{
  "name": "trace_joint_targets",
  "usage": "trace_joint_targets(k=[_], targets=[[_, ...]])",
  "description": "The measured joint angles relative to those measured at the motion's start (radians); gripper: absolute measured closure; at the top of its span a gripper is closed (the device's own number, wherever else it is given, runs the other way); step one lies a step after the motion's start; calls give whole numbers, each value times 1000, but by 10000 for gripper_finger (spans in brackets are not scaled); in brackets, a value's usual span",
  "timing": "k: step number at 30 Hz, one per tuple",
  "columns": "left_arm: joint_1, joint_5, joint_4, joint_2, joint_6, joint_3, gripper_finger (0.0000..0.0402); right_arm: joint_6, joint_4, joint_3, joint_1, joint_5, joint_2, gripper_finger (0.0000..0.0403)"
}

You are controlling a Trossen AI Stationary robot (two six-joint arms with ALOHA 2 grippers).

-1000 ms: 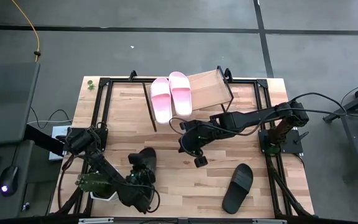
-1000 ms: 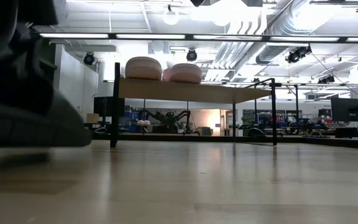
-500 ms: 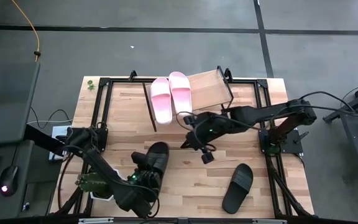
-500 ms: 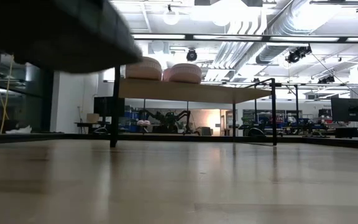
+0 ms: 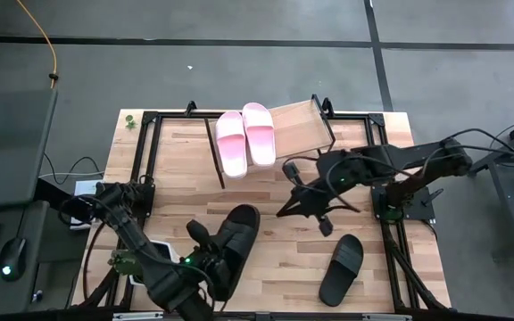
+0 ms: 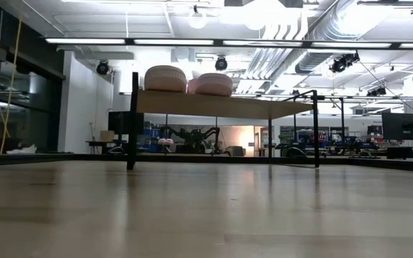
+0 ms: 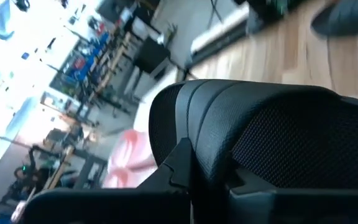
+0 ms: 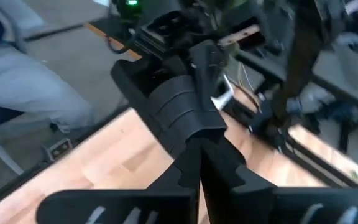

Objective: Pick and place slides into the shelf
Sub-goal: Put the left black slipper on the shelf

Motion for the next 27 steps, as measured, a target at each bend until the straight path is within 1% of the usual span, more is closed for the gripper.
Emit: trace_joint_targets(k=[6,10,14,17,20,22,25,27], targets=[[-59,-118,6,-1,53,133,393,-26,58,0,10,-165,-14,403],[-111,-189,15,-1,90,192,397,-44,102,0,26,-198,-15,403],[-158,-209,52,-1,150,222,393,-75,152,0,46,-259,-15,403],[-186,-209,108,-1,208,229,397,-99,179,0,68,-293,-15,398],[-206,-209,198,0,284,229,396,-121,198,0,95,-302,-15,381],[-214,-209,278,0,357,229,393,-122,225,0,111,-302,-14,364],[-217,-189,433,0,511,229,395,-118,280,0,129,-295,-4,331],[-216,-150,561,0,639,229,398,-114,315,0,134,-294,7,309]])
